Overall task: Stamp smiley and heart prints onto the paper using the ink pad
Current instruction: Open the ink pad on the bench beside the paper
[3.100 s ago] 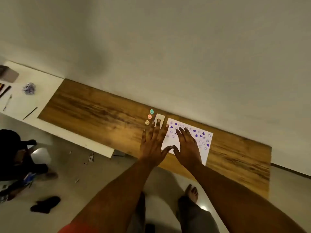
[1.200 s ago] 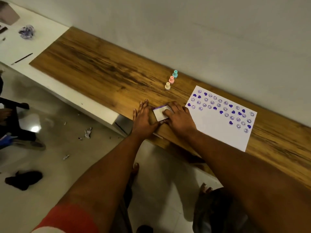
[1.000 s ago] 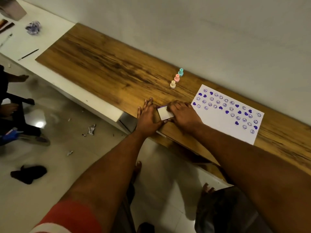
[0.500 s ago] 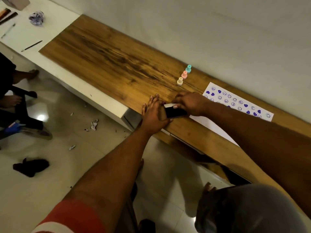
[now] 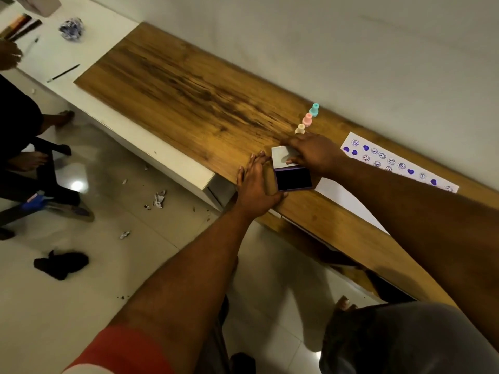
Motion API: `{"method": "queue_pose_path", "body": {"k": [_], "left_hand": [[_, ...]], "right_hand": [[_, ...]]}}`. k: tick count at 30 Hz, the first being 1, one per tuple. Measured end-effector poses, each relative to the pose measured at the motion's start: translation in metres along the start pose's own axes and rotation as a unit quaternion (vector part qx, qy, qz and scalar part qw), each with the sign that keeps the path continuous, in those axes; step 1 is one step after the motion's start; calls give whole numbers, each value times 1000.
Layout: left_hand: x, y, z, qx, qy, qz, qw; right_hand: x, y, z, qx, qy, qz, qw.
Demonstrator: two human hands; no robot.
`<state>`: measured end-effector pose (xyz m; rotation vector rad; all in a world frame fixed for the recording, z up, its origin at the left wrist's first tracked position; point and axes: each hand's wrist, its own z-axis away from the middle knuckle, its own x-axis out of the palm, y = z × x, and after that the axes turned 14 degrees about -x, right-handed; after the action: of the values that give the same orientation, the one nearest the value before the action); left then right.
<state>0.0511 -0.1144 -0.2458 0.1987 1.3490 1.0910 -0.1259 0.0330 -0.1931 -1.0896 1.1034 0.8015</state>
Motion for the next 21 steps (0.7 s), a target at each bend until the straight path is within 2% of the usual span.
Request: {"method": "queue_pose_path", "body": {"k": [6,9,11,13,16,18,21], "left_hand": [[1,0,1,4,7,2,1000],[1,1,1,4,5,3,1000],[0,2,2,3,3,5,1000],[-2,3,2,4,1,6,1000],[-1,3,3,4,2,10,1000],[-1,3,3,1,3,17,1000],[-2,3,4,-2,-2,27,1000]], "right_hand": [[2,-1,12,-4,28,43,999],[-2,2,16,-14,94,61,994],[-7,4,13,31,164,70,983],[-15,6,4,105,192,78,973],[-20,11,-13,192,89,158,964],[-23,8,-23,220,28,188,957],[-24,3,-37,233,-6,196,952]]}}
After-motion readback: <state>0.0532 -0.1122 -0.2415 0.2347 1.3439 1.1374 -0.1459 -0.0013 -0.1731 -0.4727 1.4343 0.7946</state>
